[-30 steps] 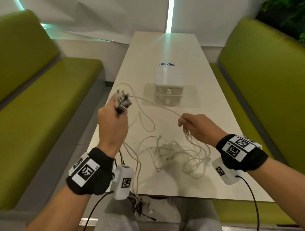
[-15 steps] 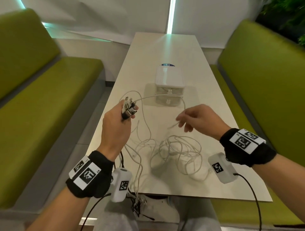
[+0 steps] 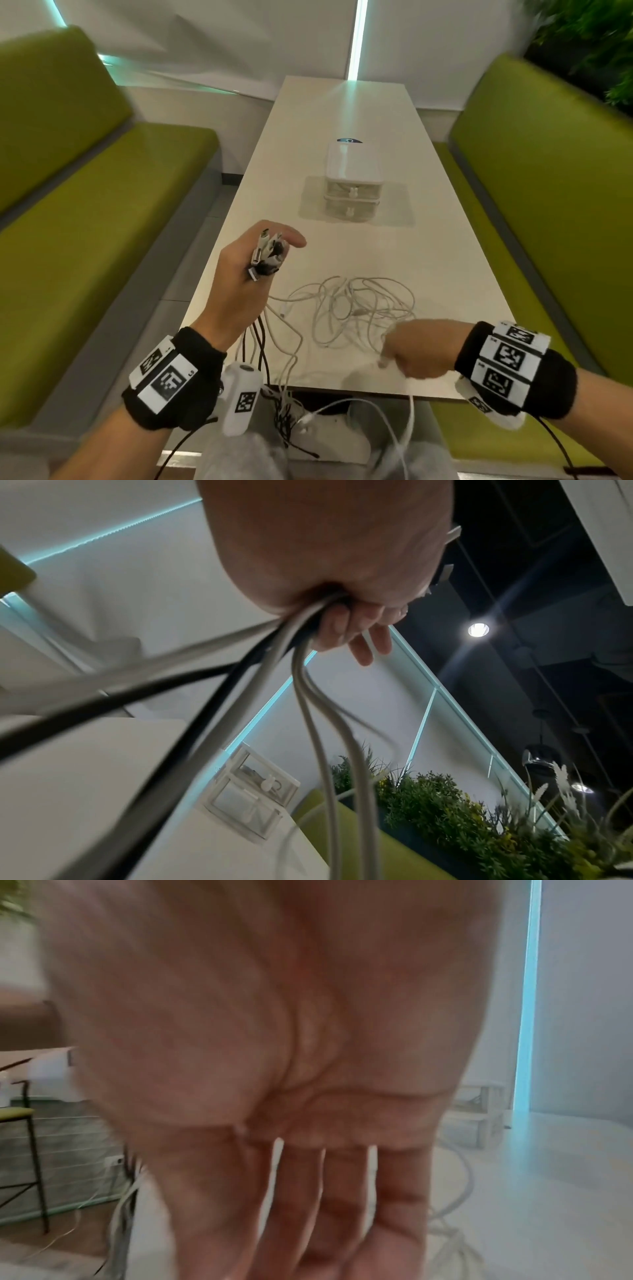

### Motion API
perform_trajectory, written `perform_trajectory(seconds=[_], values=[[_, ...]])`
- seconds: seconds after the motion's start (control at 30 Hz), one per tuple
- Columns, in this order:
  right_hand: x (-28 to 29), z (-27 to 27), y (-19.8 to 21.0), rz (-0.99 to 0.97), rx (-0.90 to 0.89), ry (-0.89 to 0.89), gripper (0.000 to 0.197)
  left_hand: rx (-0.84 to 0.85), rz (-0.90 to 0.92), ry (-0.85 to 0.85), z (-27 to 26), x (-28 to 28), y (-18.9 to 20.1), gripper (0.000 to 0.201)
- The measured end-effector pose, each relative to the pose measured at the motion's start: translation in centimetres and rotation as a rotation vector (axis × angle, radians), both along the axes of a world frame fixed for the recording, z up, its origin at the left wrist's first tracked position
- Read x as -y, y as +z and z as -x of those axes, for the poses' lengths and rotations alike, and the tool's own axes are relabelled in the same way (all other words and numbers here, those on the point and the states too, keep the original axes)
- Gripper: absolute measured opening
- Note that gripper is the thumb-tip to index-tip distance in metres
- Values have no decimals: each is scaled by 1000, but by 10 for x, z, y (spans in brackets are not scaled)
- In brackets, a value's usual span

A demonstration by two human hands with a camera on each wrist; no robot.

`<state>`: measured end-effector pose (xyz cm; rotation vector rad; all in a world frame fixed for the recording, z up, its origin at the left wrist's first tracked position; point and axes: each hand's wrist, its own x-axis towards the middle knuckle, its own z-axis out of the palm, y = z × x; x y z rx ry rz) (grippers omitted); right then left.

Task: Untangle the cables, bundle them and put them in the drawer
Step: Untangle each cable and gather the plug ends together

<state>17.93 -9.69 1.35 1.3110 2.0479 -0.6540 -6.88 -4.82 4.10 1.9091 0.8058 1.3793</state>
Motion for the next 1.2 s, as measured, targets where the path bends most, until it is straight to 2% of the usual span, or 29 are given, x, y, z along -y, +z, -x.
perform_trajectory(seconds=[0.07, 0.2, 0.3, 0.4, 0.43, 0.53, 0.57, 0.67, 0.77, 0.8, 0.9, 1.0, 1.1, 1.2], values=[[-7, -1, 11, -168, -95, -107, 33, -15, 7, 27, -3, 4, 4, 20], [-22, 6, 41, -394, -406, -305, 33, 47, 132, 2, -13, 8, 10, 23], [-24, 21, 56, -407, -551, -317, 45, 61, 188, 32, -17, 9, 19, 25], [-19, 40, 57, -240, -635, -235, 70, 129, 283, 14, -21, 10, 31, 26], [-17, 47, 55, -193, -684, -226, 69, 151, 329, 8, -23, 11, 35, 32], [-13, 62, 43, -201, -836, -202, 27, 208, 405, -8, -28, 14, 45, 43], [-12, 65, 40, -201, -868, -232, 25, 207, 421, -5, -28, 14, 46, 45], [-10, 62, 40, -357, -801, -192, 36, 164, 465, -10, -26, 13, 46, 47], [-8, 63, 49, -260, -868, -260, 63, 101, 434, -18, -28, 17, 42, 47], [-8, 68, 52, -217, -927, -278, 62, 59, 420, -18, -30, 18, 41, 48], [-9, 83, 52, -187, -1135, -356, 30, -65, 400, -34, -36, 18, 38, 51], [-9, 92, 47, -169, -1258, -503, 19, -131, 448, -36, -34, 17, 42, 57], [-3, 98, 45, -243, -1228, -536, 21, -178, 496, -56, -28, 15, 46, 56], [-2, 102, 40, -401, -1113, -435, 24, -231, 551, -113, -26, 15, 46, 46]])
